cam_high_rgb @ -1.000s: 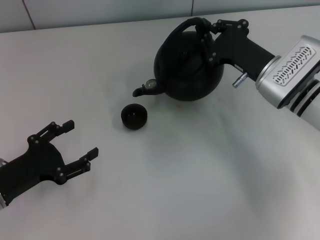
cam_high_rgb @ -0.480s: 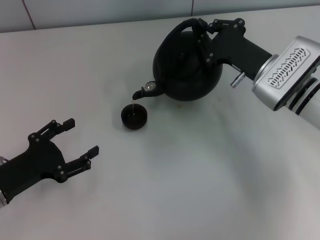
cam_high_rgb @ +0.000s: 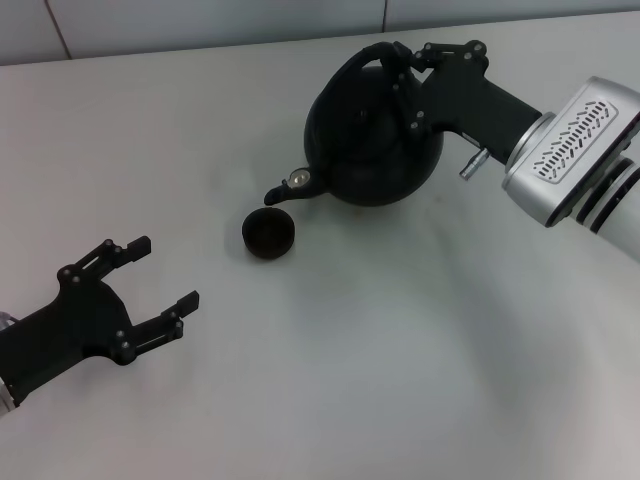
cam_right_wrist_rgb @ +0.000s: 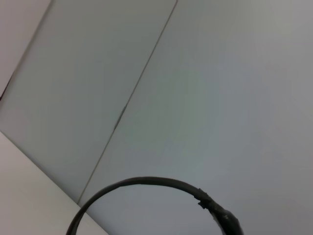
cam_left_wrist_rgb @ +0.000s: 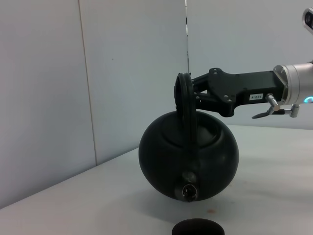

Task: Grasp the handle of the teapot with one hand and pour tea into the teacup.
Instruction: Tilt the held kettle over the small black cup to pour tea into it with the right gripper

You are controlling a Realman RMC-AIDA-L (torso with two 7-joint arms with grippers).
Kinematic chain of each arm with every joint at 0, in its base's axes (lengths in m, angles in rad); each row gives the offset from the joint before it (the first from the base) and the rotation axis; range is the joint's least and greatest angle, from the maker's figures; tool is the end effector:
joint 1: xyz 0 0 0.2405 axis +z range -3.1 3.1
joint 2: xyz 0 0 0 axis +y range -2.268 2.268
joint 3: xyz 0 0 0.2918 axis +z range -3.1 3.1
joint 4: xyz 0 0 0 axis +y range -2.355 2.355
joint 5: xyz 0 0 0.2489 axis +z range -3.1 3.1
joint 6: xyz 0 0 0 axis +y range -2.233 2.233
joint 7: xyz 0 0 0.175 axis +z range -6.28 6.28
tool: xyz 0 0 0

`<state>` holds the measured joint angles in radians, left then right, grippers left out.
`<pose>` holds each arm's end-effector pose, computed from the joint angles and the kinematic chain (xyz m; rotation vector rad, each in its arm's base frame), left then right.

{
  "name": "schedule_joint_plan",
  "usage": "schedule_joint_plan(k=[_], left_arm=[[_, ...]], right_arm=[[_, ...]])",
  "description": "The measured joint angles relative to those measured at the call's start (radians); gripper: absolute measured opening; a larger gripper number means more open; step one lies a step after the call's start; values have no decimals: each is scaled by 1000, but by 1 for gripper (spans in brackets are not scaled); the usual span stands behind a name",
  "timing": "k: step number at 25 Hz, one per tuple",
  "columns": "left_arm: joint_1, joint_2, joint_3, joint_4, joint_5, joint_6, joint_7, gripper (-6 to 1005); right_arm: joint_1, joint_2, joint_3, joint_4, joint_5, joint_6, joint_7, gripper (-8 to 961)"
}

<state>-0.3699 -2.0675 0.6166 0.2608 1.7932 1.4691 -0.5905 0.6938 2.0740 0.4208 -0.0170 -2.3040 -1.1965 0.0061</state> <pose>-0.3696 0.3116 -0.0897 -2.4597 -0.2757 -0.7240 0.2940 0.4433 -0.0916 -2.0531 -0.0932 0.5451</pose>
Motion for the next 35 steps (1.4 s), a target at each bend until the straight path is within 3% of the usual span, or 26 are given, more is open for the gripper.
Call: schedule_joint_plan(k=[27,35], left_arm=[[0,0,0,0,0,0,0,859],[-4,0,0,0,0,0,0,859]], right_arm=[[-7,2,1,3,3,-2,-5,76],[-16,3,22,19,15,-4,87,76]])
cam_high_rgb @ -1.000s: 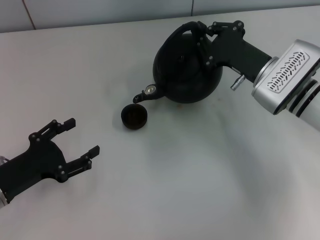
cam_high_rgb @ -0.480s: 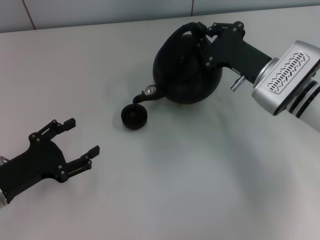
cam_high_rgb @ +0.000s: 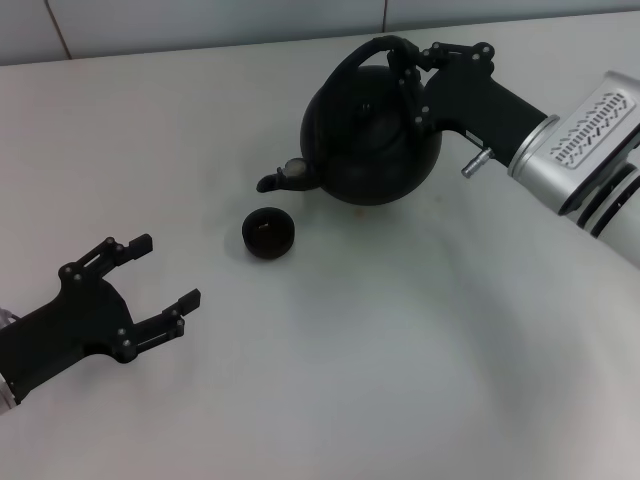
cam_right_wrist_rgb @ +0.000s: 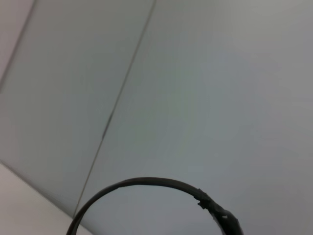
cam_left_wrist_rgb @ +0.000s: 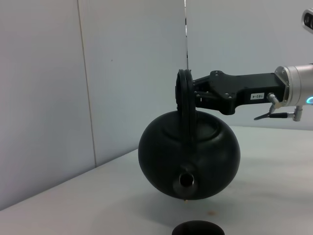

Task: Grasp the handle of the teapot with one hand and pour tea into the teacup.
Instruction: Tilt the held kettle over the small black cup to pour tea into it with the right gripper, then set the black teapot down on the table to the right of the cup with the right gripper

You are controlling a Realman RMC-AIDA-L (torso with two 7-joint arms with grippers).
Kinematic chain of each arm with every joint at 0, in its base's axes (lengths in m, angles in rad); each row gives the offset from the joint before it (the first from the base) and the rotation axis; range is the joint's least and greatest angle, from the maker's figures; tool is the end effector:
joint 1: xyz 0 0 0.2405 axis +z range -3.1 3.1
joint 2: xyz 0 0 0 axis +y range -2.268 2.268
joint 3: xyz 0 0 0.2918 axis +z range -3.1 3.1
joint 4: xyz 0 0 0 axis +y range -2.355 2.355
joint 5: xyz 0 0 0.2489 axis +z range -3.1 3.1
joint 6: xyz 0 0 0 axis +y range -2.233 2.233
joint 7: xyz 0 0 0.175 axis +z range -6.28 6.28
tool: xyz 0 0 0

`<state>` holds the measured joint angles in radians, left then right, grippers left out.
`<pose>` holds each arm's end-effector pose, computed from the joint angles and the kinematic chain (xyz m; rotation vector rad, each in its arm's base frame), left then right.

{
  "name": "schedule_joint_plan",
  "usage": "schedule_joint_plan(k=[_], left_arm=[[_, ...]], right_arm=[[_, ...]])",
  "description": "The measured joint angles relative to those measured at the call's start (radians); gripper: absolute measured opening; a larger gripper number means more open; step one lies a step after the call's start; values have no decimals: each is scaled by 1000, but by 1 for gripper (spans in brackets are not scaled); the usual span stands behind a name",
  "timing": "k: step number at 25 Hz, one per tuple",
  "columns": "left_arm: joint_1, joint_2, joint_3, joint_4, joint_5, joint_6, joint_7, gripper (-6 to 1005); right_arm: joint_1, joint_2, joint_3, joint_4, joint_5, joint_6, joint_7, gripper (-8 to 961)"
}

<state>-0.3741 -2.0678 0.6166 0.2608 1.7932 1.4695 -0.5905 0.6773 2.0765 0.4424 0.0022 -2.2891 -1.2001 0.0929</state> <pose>-0.3682 0.3130 -0.0898 -2.4611 -0.2705 -0.7266 0.2961 0.4399 -0.0914 -2.0342 0.0391 0.6230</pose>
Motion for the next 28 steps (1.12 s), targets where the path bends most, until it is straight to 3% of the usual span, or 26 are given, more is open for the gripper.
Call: schedule_joint_plan(k=[11,28], left_arm=[[-4,0,-2,0,0,0,0,859],[-8,0,-2,0,0,0,0,859]], right_arm=[[-38,0,7,-3,39,-40,246,76],[-117,0,8,-4,158,-55,356,78]])
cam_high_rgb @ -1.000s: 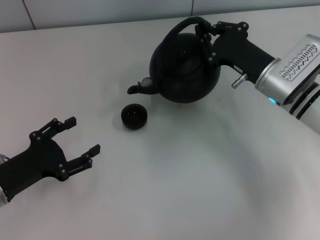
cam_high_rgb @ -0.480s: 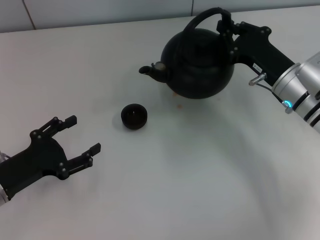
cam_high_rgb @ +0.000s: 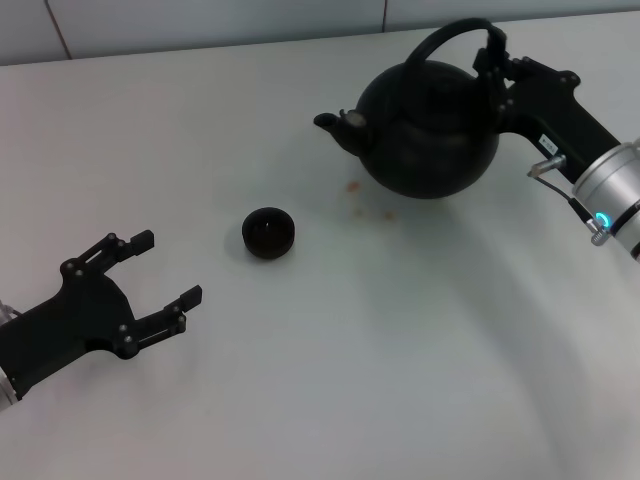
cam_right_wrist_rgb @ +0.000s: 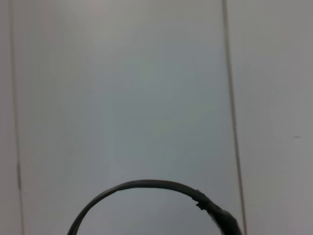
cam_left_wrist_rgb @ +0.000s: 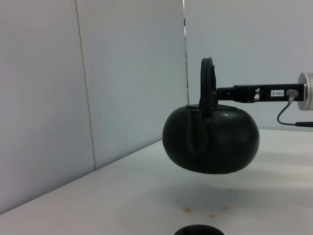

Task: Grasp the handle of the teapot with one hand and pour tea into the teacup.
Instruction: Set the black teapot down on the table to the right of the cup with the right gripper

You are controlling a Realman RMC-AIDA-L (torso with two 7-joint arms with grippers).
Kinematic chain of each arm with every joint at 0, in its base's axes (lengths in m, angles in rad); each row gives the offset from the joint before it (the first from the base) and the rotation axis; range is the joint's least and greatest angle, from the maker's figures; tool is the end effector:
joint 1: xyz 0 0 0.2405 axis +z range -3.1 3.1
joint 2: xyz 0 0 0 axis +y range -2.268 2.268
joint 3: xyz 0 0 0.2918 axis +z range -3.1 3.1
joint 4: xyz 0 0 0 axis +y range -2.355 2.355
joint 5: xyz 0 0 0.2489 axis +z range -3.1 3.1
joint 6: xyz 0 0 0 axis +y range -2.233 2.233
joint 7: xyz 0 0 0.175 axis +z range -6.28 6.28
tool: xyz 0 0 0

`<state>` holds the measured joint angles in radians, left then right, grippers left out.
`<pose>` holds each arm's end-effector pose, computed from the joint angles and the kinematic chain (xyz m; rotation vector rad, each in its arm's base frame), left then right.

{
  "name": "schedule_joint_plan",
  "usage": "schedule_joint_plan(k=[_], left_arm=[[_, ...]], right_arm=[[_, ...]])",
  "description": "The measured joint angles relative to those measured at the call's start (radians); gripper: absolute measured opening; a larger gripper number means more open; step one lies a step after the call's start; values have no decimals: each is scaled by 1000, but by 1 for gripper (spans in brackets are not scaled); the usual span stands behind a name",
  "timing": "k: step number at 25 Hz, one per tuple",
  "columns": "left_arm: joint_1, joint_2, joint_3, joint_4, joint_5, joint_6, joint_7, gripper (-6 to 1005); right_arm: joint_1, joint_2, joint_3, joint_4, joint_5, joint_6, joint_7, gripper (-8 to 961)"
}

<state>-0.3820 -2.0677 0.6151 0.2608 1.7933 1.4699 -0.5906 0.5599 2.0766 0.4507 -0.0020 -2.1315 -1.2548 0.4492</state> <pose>-0.3657 0.3160 -0.0895 -2.4621 -0.2613 -0.7305 0.3463 0.4119 -0.0634 -1.8250 0.5432 0.8619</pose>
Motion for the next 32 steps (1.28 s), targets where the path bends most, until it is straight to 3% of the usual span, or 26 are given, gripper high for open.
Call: schedule_joint_plan(k=[12,32], left_arm=[[3,0,0,0,0,6,0,859],[15,0,1,-9,0,17,0,859]], right_arm=[[-42,1,-7,-5,2,1,14,80],[-45,0,-12,-21,-6,42,-41,83]])
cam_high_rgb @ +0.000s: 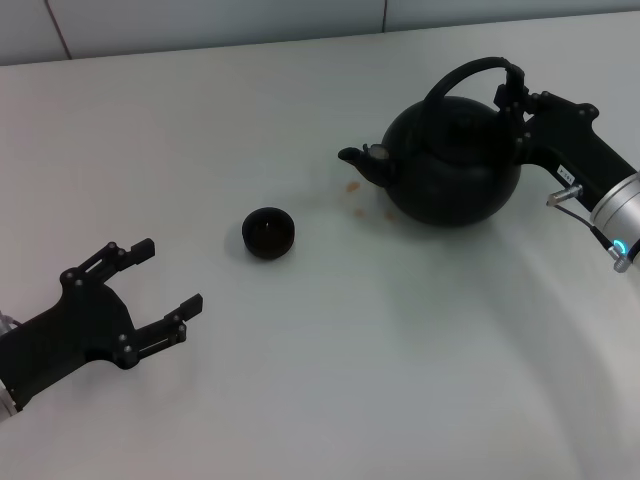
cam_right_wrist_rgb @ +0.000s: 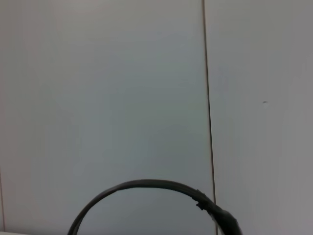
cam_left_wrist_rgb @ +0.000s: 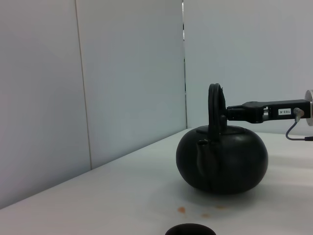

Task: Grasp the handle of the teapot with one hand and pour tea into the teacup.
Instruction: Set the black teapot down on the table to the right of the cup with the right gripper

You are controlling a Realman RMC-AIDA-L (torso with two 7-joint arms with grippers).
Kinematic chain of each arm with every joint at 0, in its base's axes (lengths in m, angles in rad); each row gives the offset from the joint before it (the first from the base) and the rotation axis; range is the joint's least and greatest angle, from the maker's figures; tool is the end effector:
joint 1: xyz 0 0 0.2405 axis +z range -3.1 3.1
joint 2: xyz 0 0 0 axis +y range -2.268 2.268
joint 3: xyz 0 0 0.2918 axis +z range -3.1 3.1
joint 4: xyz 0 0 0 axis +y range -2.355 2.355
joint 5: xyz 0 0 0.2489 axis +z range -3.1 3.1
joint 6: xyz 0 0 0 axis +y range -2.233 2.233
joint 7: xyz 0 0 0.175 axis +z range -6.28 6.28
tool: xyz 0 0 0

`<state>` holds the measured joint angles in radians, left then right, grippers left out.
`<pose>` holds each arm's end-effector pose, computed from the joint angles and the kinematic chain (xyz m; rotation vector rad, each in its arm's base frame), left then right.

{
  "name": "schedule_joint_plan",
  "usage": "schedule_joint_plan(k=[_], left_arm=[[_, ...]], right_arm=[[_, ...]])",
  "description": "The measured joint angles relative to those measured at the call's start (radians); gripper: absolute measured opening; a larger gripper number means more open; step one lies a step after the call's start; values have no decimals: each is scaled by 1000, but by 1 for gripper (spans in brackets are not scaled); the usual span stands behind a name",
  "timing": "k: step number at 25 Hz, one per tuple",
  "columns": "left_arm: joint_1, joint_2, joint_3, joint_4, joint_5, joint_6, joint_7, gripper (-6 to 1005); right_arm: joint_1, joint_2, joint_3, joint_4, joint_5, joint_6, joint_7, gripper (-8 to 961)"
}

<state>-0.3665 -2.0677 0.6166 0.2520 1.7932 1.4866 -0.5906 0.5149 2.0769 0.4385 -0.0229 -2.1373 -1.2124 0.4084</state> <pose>-0.3678 0.3075 -0.0909 -2.4630 -0.2813 -0.7490 0.3751 0.3955 -0.0650 -1.8309 0.5601 0.7377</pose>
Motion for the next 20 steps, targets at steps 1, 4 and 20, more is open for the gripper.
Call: schedule_joint_plan(k=[1,4,20], left_arm=[[0,0,0,0,0,0,0,859],[0,0,0,0,0,1,1,859],[-1,0,0,-2,0,3,2,859]], right_arm=[[0,0,0,0,0,0,0,83],[-1,0,-1,0,-1,1,0,84],[-10,0,4,-7,3,2,0,318]])
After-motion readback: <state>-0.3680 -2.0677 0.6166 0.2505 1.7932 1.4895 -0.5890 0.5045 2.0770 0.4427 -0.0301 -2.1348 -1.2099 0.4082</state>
